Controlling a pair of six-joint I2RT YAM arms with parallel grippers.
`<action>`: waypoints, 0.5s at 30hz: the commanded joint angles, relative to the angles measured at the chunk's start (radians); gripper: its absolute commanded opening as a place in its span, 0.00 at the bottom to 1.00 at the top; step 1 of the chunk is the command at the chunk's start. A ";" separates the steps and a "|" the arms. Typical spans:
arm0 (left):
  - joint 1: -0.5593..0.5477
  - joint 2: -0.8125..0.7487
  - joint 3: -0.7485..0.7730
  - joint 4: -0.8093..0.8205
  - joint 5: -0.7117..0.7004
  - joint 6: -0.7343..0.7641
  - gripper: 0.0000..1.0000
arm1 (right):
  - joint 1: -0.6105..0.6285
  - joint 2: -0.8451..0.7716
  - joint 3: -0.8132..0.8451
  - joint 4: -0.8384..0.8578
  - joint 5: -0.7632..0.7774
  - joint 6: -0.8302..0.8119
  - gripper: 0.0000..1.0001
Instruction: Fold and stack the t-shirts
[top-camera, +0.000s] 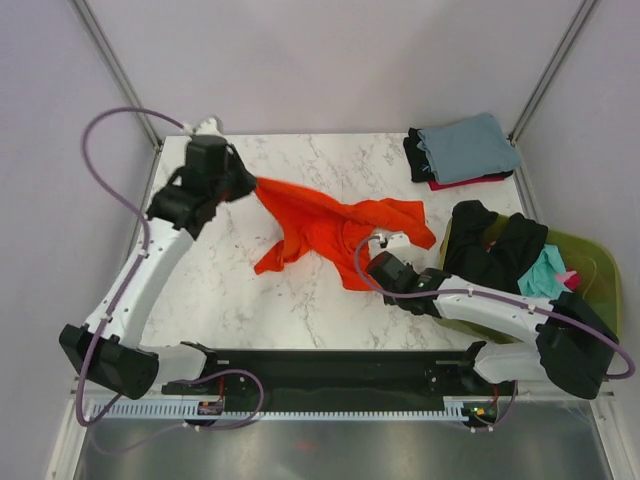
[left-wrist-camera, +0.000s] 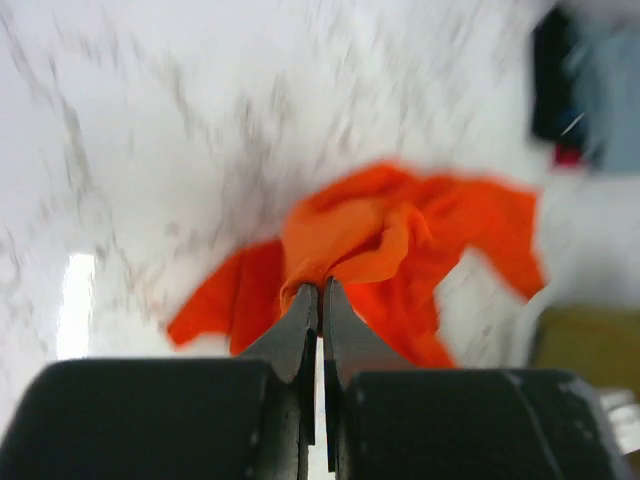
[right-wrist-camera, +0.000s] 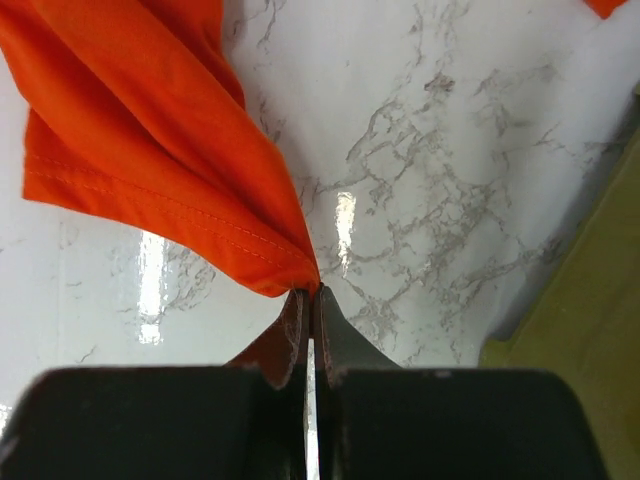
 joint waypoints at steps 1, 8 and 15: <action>0.113 0.004 0.205 -0.118 -0.025 0.096 0.02 | 0.000 -0.084 0.025 -0.075 0.057 0.069 0.00; 0.394 0.169 0.237 -0.071 0.078 0.122 0.02 | 0.001 -0.213 0.065 -0.181 0.079 0.075 0.00; 0.564 0.661 0.542 -0.191 0.225 0.141 0.39 | 0.001 -0.229 0.081 -0.202 0.070 0.063 0.00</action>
